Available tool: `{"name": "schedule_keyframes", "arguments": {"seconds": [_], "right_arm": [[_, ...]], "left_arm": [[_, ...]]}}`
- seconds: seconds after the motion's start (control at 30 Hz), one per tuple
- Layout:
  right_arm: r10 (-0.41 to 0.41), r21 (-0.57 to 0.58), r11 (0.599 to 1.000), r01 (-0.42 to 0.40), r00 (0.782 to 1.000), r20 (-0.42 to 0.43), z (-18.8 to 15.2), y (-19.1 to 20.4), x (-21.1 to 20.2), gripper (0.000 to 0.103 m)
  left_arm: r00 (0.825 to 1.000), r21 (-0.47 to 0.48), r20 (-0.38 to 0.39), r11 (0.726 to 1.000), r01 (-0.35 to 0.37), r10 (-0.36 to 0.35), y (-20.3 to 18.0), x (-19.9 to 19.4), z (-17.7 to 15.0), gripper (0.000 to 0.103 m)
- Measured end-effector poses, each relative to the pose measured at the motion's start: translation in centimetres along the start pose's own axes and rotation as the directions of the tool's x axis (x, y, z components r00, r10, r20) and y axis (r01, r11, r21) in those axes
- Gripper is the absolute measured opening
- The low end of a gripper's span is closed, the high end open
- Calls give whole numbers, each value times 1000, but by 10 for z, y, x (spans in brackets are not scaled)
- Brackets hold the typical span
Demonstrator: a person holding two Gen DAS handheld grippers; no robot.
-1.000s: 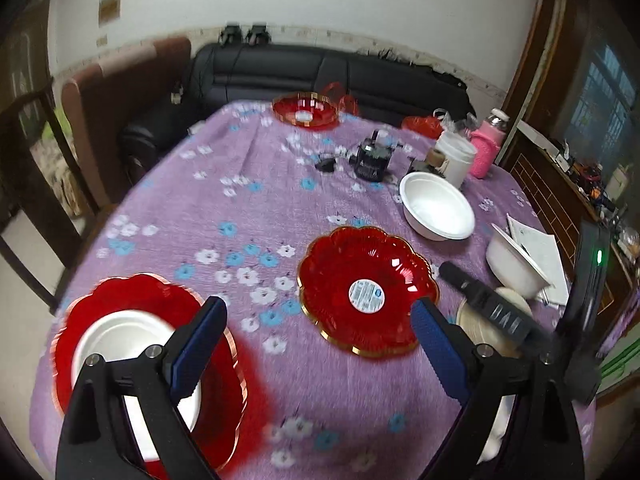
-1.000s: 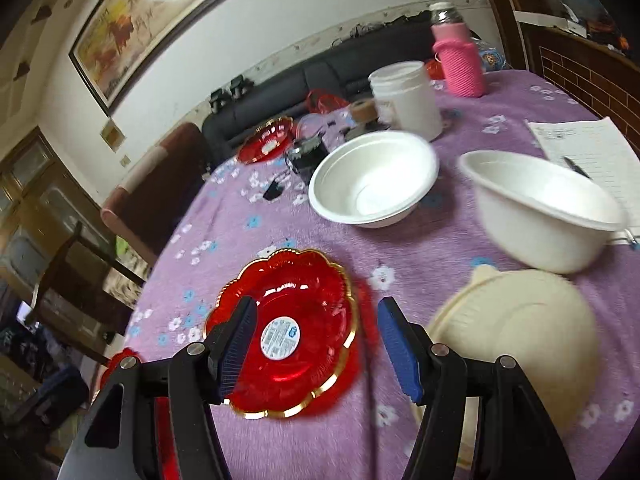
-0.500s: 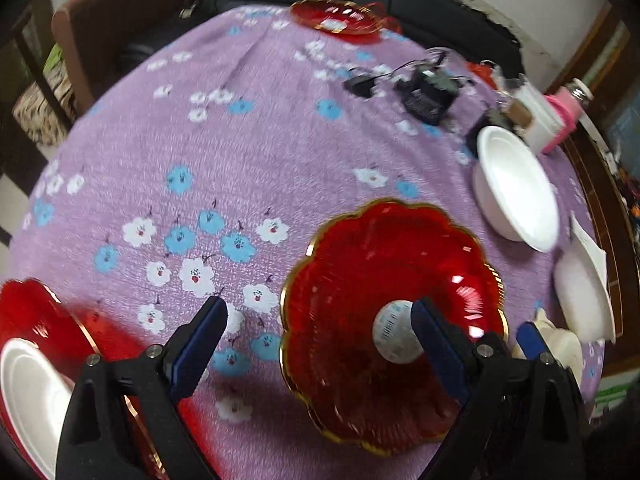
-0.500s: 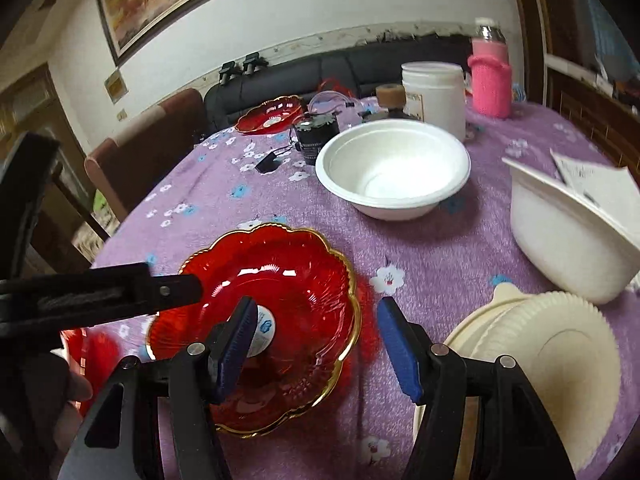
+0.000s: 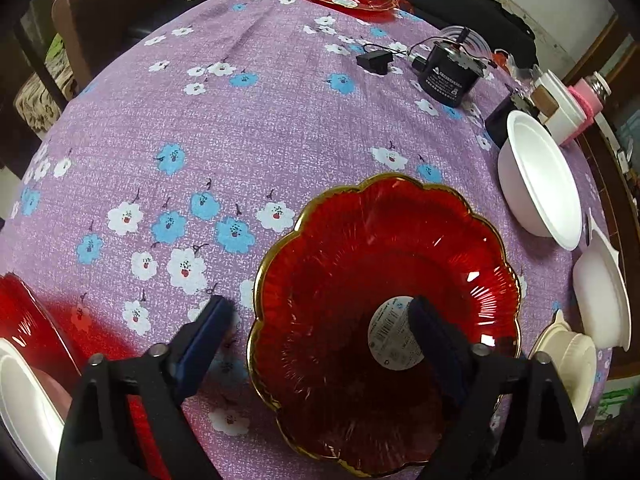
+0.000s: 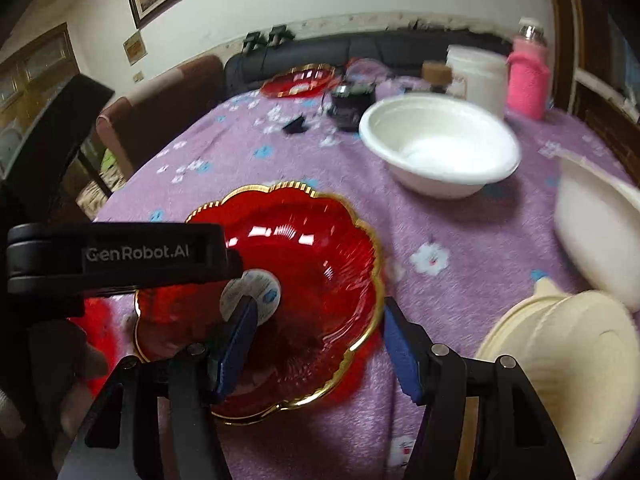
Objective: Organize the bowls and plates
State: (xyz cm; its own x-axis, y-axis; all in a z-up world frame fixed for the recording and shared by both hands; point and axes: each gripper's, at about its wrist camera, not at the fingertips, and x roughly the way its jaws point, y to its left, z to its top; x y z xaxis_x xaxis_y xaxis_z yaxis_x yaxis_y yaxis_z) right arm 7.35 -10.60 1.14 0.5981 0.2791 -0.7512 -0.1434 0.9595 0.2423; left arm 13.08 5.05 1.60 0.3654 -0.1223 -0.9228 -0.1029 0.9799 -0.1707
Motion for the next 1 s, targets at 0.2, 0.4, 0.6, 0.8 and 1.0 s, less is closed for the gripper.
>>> {"name": "schedule_keyframes", "arguments": {"seconds": [0.2, 0.4, 0.6, 0.8, 1.0], "right_arm": [[243, 294, 926, -235, 970, 9, 2, -52, -2, 67], [314, 411, 862, -299, 949, 32, -3, -70, -2, 59], [277, 376, 887, -267, 960, 28, -2, -62, -6, 56], [252, 338, 910, -240, 968, 10, -2, -53, -4, 36], [234, 353, 908, -227, 972, 23, -2, -61, -11, 16]], "left_arm": [[991, -90, -18, 987, 130, -132, 16, -9, 13, 66], [988, -165, -15, 975, 151, -156, 33, -5, 19, 66], [991, -140, -11, 981, 133, -136, 25, 0, 24, 66], [998, -29, -23, 998, 54, -54, 1, 0, 13, 53], [999, -73, -10, 997, 39, -40, 14, -8, 8, 32]]}}
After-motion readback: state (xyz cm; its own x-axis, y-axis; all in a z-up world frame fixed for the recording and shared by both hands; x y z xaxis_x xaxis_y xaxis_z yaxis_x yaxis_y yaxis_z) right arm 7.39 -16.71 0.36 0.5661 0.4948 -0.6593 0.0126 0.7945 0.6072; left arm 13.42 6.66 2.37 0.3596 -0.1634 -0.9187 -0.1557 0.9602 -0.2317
